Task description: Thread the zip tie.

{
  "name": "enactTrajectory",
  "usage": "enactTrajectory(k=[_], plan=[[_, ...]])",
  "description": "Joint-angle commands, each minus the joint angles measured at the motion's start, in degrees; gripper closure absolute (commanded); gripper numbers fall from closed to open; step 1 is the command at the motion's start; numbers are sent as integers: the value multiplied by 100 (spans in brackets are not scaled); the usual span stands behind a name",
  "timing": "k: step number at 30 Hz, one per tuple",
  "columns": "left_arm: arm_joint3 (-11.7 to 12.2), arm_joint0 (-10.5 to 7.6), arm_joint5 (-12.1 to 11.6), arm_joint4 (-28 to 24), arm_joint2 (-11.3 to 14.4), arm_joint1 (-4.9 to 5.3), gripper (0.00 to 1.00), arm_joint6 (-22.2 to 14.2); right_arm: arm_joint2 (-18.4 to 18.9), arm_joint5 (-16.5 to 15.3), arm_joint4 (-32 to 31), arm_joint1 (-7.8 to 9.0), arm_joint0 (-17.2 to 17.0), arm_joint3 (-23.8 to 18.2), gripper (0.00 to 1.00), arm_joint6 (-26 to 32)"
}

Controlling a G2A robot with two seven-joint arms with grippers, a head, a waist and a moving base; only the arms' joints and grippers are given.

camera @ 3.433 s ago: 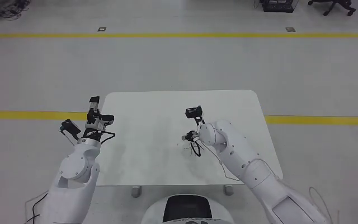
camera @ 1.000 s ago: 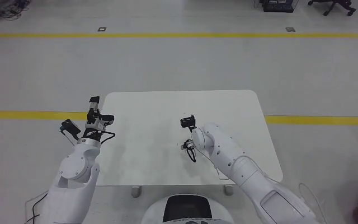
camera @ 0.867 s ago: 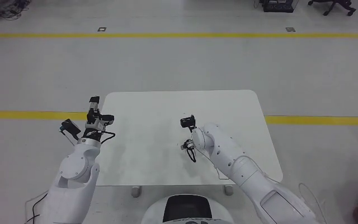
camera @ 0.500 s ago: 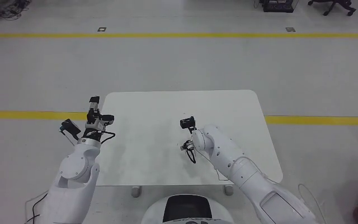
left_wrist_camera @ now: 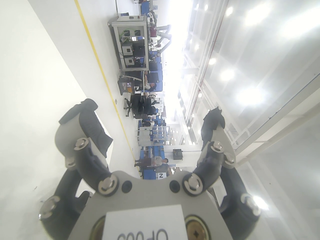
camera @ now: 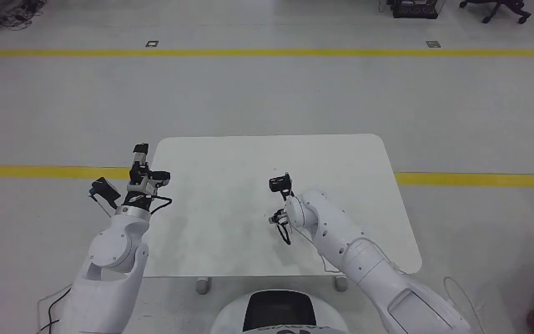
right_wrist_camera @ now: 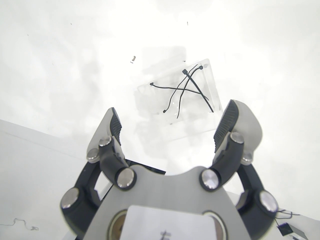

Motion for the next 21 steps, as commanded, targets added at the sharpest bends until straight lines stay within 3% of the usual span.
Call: enactTrajectory(k=[1, 10, 21], plan=[[0, 0, 0, 0, 0, 0, 0, 0, -12, 29, -53, -1, -27, -51, 0, -34], [0, 0, 0, 0, 0, 0, 0, 0, 67, 51, -424, -10, -194, -267, 0, -80], [0, 0, 0, 0, 0, 0, 0, 0, 73, 51, -422, -9, -223, -239, 0, -123]])
